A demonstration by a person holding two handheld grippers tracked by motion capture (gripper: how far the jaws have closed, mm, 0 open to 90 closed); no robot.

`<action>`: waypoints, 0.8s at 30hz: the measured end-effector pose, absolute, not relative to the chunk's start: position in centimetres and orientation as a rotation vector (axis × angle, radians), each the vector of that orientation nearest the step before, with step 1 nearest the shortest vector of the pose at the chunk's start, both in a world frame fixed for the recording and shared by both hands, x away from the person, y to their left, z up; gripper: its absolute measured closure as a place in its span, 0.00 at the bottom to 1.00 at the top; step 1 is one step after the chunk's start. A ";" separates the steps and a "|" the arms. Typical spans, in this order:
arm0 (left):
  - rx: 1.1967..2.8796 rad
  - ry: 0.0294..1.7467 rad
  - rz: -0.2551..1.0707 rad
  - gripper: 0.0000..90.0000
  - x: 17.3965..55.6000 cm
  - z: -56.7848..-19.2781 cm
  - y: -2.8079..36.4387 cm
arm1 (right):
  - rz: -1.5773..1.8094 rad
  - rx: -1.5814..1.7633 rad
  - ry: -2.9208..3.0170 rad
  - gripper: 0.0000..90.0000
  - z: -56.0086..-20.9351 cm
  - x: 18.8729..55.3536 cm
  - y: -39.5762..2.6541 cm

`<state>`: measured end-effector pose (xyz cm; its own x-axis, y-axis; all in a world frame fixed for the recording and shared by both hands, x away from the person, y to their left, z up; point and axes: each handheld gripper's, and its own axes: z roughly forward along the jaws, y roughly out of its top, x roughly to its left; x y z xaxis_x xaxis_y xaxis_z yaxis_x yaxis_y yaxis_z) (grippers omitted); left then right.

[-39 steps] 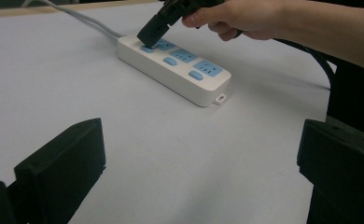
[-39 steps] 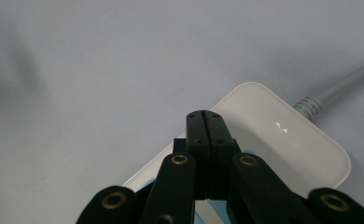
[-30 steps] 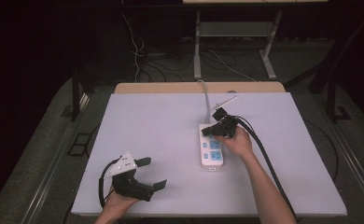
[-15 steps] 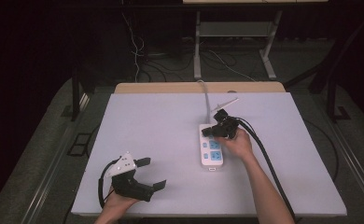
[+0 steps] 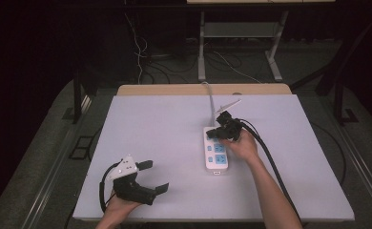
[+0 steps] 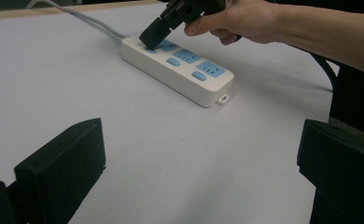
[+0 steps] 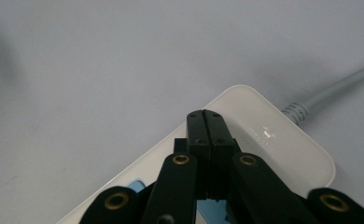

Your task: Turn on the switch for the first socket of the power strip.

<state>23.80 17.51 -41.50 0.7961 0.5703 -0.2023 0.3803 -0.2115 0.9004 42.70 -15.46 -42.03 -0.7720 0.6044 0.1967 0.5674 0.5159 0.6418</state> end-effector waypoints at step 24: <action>1.829 0.731 0.206 0.00 23.8 -41.5 17.6 | 1.161 1.010 2.686 1.00 -39.5 42.3 -17.6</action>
<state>23.81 17.55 -41.50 0.7944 0.5720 -0.2044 0.3813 -0.2076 0.9008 42.26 -17.60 -39.45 -0.7861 0.5833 0.2045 0.5486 0.5059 0.6657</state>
